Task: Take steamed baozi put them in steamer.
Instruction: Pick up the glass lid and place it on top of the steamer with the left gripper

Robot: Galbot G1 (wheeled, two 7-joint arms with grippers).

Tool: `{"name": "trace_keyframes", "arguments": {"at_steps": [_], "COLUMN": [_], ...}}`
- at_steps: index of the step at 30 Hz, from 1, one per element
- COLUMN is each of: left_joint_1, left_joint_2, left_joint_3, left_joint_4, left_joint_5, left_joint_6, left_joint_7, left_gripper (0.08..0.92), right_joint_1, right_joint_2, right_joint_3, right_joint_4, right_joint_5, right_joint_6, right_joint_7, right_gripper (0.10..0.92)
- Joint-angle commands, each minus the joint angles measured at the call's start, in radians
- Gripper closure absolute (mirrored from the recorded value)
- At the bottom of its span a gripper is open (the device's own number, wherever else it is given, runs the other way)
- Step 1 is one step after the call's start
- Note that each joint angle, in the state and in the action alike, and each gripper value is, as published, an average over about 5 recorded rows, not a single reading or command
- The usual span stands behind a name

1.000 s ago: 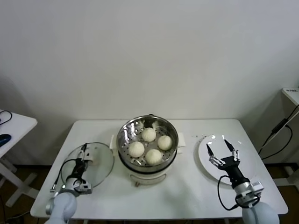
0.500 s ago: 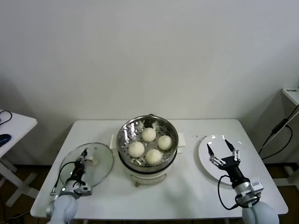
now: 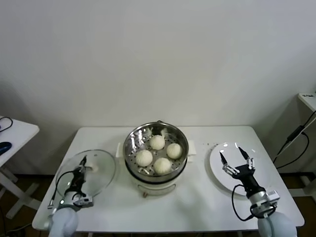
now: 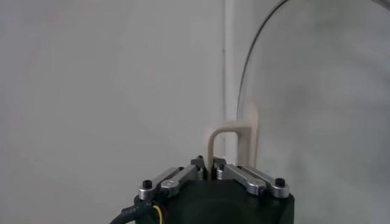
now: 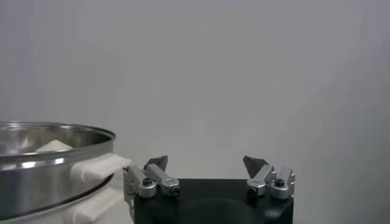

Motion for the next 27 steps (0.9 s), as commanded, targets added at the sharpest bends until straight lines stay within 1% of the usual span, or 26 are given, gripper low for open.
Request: {"name": "trace_keyframes", "arguments": {"at_steps": [1, 4, 7, 10, 14, 20, 27], "left_joint_1": [0.148, 0.197, 0.234, 0.257, 0.279, 0.266, 0.183], "left_joint_2": [0.012, 0.017, 0.023, 0.025, 0.025, 0.029, 0.059], "left_joint_3": [-0.011, -0.01, -0.006, 0.002, 0.023, 0.081, 0.215], "left_joint_4": [-0.307, -0.418, -0.519, -0.596, -0.68, -0.739, -0.734], "left_joint_5": [-0.016, 0.001, 0.017, 0.023, 0.032, 0.039, 0.046], "left_joint_6": [0.246, 0.341, 0.401, 0.434, 0.466, 0.518, 0.59], "left_joint_7": [0.017, 0.048, 0.085, 0.108, 0.14, 0.177, 0.221], "left_gripper": [0.845, 0.845, 0.845, 0.845, 0.845, 0.845, 0.845], "right_joint_1": [0.026, 0.025, 0.022, 0.034, 0.04, 0.033, 0.032], "right_joint_2": [-0.095, -0.143, -0.213, -0.264, -0.27, -0.227, -0.189], "right_joint_3": [-0.022, -0.045, -0.078, -0.106, -0.128, -0.149, -0.153], "right_joint_4": [-0.044, -0.061, -0.097, -0.143, -0.164, -0.166, -0.17], "right_joint_5": [0.033, 0.07, 0.112, 0.129, 0.13, 0.092, 0.063], "right_joint_6": [0.0, 0.007, 0.037, 0.067, 0.079, 0.087, 0.086], "right_joint_7": [0.009, 0.014, 0.016, 0.018, 0.021, 0.02, 0.021], "right_gripper": [0.203, 0.203, 0.203, 0.203, 0.203, 0.203, 0.203]}}
